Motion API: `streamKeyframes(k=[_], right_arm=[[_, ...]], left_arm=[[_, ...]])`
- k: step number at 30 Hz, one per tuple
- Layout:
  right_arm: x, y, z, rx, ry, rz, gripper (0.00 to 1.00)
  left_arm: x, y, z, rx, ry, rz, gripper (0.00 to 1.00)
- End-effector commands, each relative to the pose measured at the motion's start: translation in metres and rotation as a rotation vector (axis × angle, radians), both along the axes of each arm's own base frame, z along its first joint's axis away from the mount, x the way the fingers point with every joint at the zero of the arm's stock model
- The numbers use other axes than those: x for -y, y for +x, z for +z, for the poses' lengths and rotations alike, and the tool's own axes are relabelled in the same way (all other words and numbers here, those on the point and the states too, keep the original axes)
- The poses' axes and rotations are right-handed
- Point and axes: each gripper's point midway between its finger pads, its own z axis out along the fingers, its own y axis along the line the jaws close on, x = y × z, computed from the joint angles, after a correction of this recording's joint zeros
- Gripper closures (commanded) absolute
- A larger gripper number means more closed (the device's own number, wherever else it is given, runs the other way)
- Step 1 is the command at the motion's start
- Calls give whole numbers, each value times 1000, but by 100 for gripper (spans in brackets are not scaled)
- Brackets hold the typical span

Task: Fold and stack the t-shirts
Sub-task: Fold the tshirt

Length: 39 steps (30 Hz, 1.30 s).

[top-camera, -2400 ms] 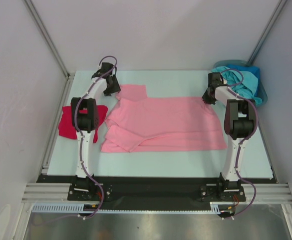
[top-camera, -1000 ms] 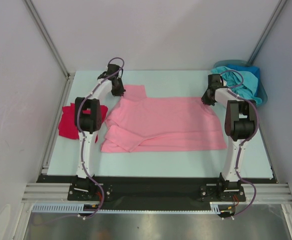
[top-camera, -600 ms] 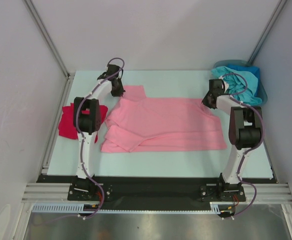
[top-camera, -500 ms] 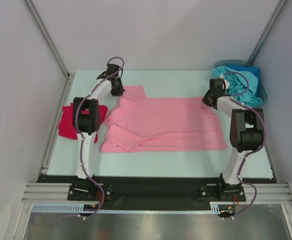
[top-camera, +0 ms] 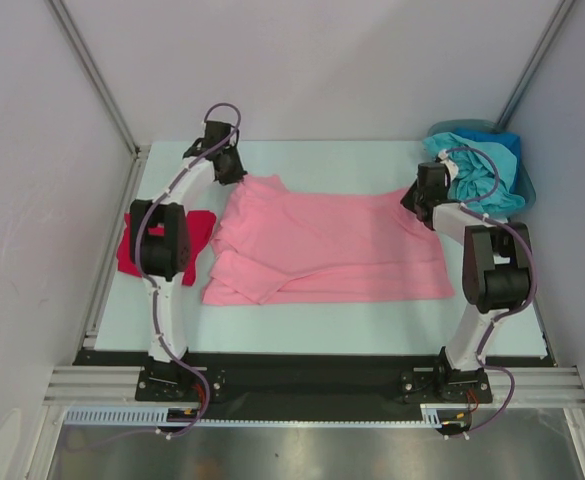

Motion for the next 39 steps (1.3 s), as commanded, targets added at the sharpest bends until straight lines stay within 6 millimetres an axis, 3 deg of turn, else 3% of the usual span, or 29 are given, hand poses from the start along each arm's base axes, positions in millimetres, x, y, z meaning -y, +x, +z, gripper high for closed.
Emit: streamKeyframes(k=[1, 9, 10, 15, 21, 25, 31, 32, 33, 39], right_arm=[[15, 4, 41, 116, 42, -98, 100], [43, -16, 62, 184, 152, -245, 100], [57, -19, 63, 192, 157, -277, 100], [72, -39, 53, 192, 211, -350, 100], [72, -63, 31, 171, 264, -394, 100], [74, -72, 27, 168, 291, -421, 100], [75, -76, 37, 193, 304, -431, 100], [75, -77, 37, 190, 305, -431, 100], [75, -78, 40, 198, 306, -431, 100], [76, -95, 29, 184, 322, -450, 100]], left_arm=[[-2, -1, 56, 132, -38, 21, 100], [-16, -30, 54, 134, -41, 48, 100], [-17, -32, 54, 136, -46, 51, 100], [-23, -47, 53, 133, -70, 71, 100], [-25, -66, 57, 138, -84, 85, 100], [-28, -80, 72, 169, -93, 89, 100], [-32, -103, 76, 179, -115, 112, 100], [-28, -108, 86, 196, -143, 100, 100], [-29, -115, 79, 182, -146, 103, 100], [-30, -144, 79, 184, -167, 114, 100]])
